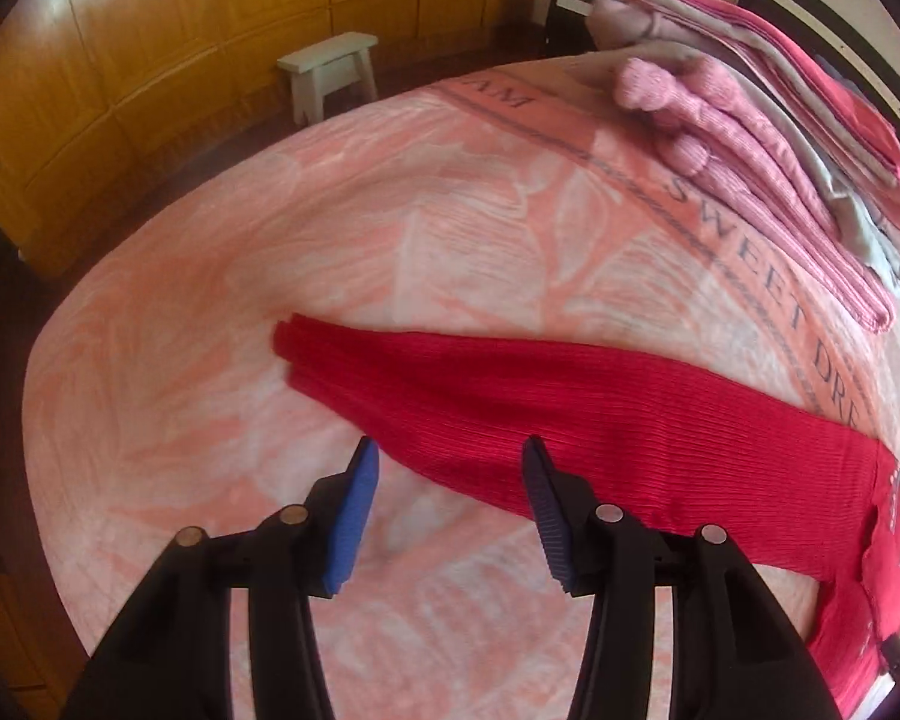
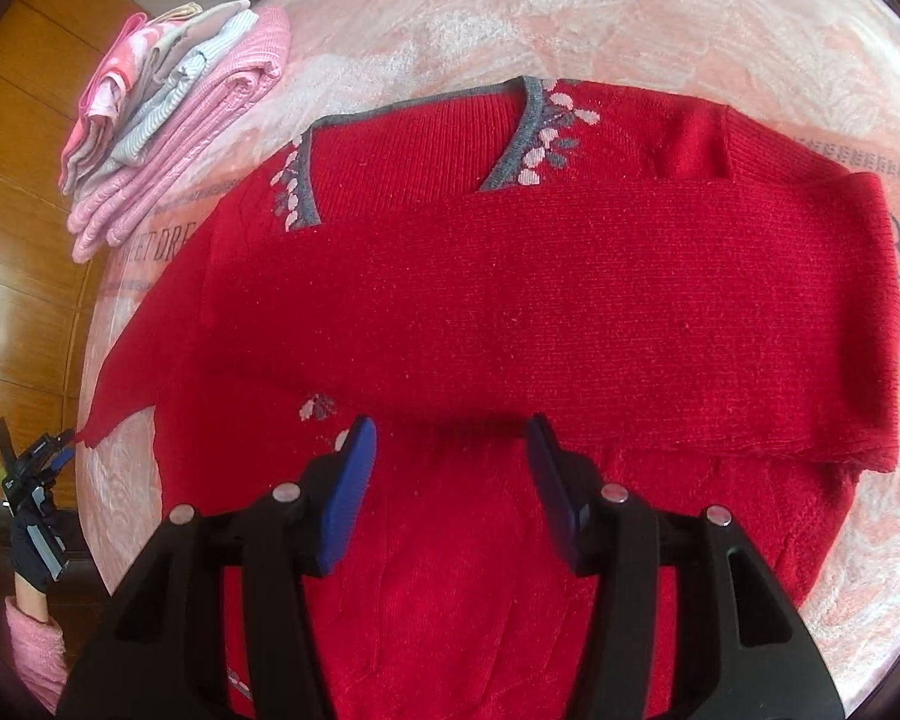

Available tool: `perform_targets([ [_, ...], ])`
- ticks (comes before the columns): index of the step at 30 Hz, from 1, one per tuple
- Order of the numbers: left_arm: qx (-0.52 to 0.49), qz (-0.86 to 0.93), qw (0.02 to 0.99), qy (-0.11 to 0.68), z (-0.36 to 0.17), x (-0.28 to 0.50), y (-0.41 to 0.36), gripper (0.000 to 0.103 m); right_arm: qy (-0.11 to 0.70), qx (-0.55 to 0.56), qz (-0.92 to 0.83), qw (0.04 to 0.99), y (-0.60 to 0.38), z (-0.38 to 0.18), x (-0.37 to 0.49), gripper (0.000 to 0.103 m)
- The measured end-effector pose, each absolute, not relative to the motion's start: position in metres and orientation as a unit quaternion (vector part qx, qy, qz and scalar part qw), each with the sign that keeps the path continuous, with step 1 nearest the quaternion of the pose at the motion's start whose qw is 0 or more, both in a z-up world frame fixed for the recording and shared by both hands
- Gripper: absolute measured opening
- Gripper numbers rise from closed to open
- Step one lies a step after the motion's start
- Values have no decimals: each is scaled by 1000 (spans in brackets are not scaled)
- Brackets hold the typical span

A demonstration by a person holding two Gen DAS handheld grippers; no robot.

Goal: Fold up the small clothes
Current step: 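Move the left tool to the other sleeve cuff and grasp it, then carry the gripped sleeve with the left tool across the chest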

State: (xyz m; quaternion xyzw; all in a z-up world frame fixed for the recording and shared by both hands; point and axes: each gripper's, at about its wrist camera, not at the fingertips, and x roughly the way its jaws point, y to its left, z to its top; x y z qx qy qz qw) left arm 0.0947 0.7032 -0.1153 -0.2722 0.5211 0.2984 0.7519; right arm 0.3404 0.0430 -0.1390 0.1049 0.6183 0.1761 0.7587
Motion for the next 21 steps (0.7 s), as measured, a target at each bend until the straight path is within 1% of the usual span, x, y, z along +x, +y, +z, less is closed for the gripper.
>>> perform_targets([
  [3, -320, 283, 756, 495, -123, 77, 732, 50, 614, 116, 177, 761, 46, -147, 345, 58],
  [5, -338, 277, 763, 477, -129, 74, 742, 50, 607, 107, 180, 766, 49, -147, 347, 59],
  [9, -353, 263, 760, 477, -142, 87, 745, 50, 605, 106, 180, 769, 50, -148, 350, 59],
  [11, -354, 262, 751, 491, -150, 96, 741, 48, 603, 111, 180, 769, 48, -148, 350, 59],
  [13, -345, 270, 746, 501, -154, 101, 737, 35, 602, 113, 180, 770, 48, -148, 349, 60],
  [14, -338, 273, 744, 508, -155, 103, 735, 23, 601, 113, 181, 770, 47, -148, 348, 60],
  [15, -338, 264, 747, 508, -155, 104, 733, 13, 600, 115, 182, 770, 47, -147, 348, 60],
  [16, -344, 249, 754, 501, -154, 104, 732, 9, 600, 117, 182, 770, 45, -147, 347, 60],
  [17, -355, 233, 762, 489, -151, 103, 731, 7, 600, 119, 184, 769, 44, -147, 347, 59],
  [19, -389, 198, 775, 456, -144, 102, 729, 7, 600, 122, 186, 769, 42, -146, 346, 58],
  [21, -394, 184, 783, 446, -135, 106, 723, 6, 600, 128, 188, 767, 39, -146, 345, 58],
])
